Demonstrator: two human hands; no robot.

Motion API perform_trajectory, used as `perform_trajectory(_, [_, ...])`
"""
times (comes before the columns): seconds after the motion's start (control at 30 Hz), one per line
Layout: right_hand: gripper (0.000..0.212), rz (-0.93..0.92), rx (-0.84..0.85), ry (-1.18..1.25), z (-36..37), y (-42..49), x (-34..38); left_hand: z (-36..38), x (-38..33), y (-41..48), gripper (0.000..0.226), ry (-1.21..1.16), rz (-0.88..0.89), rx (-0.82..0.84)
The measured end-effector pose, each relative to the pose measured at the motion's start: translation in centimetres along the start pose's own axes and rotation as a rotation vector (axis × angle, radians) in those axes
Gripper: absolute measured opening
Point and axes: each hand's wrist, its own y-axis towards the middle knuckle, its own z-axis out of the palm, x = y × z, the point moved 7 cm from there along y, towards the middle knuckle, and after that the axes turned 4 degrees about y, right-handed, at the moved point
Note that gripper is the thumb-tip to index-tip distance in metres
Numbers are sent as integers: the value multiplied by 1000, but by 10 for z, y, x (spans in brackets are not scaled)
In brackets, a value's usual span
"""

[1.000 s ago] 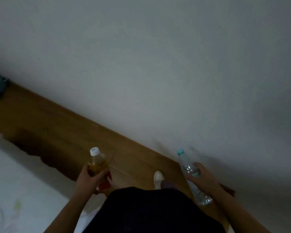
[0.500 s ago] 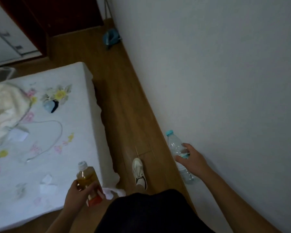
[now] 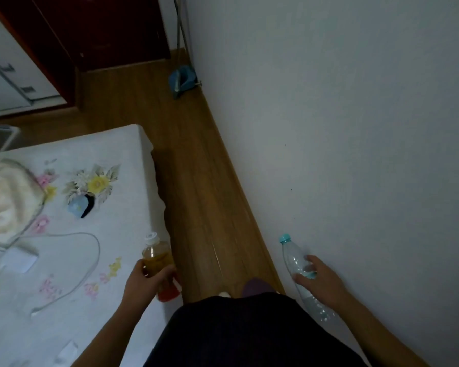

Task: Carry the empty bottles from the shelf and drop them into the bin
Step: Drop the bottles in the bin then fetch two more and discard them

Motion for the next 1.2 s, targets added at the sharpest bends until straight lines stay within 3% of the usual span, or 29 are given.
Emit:
perform_trajectory(0.33, [77,116,54,-29,3,118,73,-21,-86,123,49,-42,-24,3])
perform_trajectory(0.53, [75,20,174,-96,22,221,205,-73,-96,181,66,-18,-185,-102])
perform_trajectory(0.67, [65,-149,250,-146,43,279,319,-104,-98,204,73,-82,-279,-209])
perform_trajectory(0.9, [65,-358,328,-212,78,364,493,-144,-111,252,54,-140,-385,-333])
perform_trajectory(1.03, [62,-365,341,-207,98,406,554,-167,-127,311,62,-155,-405,-331])
perform_trajectory(1.2, [61,-274,309,-228,103,453,589,-201,-184,404,55,-143,-363,-270])
